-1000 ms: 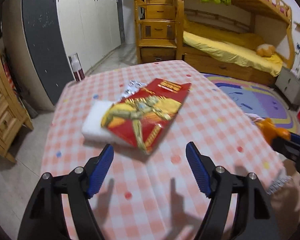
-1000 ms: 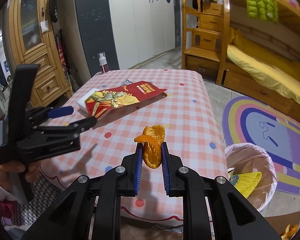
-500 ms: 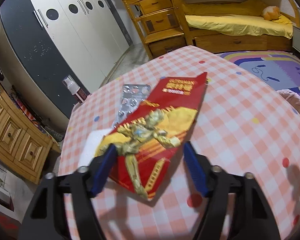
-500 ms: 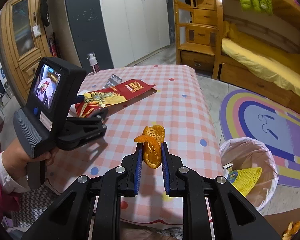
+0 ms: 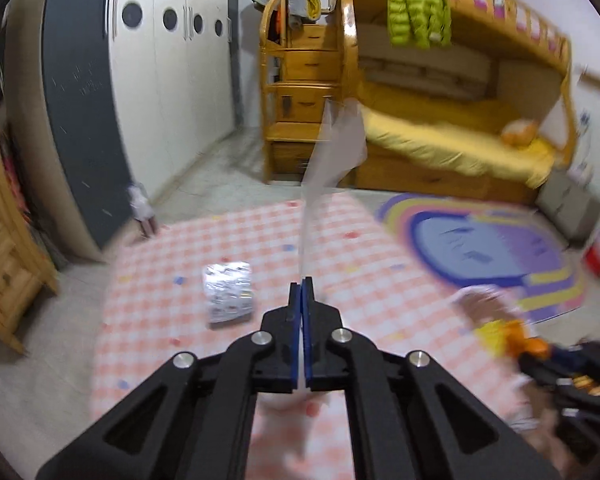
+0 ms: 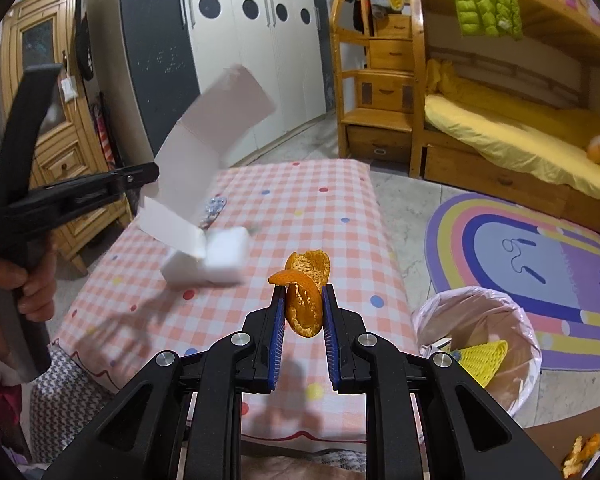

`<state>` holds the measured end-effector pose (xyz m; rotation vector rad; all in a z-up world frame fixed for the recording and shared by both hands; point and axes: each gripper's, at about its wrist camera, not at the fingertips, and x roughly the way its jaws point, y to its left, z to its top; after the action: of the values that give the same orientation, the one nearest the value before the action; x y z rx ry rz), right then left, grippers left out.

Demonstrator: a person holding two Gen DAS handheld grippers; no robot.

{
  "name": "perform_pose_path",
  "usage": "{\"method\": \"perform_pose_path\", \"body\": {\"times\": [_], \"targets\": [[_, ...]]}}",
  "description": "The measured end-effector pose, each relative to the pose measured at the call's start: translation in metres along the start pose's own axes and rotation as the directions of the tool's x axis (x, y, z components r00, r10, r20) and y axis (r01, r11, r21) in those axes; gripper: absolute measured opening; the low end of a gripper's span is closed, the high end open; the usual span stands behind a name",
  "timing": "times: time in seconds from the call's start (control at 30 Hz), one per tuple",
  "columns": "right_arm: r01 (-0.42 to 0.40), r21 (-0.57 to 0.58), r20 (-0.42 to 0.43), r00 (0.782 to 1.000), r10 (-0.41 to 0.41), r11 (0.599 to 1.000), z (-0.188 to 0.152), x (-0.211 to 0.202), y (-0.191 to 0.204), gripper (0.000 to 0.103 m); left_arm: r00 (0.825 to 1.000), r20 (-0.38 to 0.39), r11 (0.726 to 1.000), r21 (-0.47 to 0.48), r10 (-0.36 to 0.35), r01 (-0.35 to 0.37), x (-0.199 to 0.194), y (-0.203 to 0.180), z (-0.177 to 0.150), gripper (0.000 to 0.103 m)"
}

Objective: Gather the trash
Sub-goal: 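Grasp the red snack packet with the left tool while the right tool holds the peel, then carry peel and packet over the pink bin and open both tools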

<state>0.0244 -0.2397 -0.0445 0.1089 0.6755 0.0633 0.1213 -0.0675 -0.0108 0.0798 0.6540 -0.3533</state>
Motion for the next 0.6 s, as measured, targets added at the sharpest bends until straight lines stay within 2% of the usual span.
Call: {"method": "perform_pose_path", "body": {"times": [0.2, 0.4, 0.6], "targets": [[0.027, 0.031, 0.030, 0.999, -0.028, 0.999, -0.002, -0.020, -0.018, 0.018, 0.997, -0.012, 0.997, -0.020, -0.081, 0.081, -0.012, -0.017, -0.007, 0.000], [0.059, 0.070, 0.047, 0.997, -0.062, 0.996, -0.009, -0.034, -0.038, 0.018, 0.982, -0.041, 0.981, -0.065, -0.186, 0.183, -0.015, -0.030, -0.012, 0.000], [0.130, 0.136, 0.042, 0.990, -0.137, 0.982, -0.022, -0.046, -0.076, 0.019, 0.963, -0.081, 0.965, 0.024, -0.259, 0.262, -0.007, -0.087, -0.025, 0.000]]}}
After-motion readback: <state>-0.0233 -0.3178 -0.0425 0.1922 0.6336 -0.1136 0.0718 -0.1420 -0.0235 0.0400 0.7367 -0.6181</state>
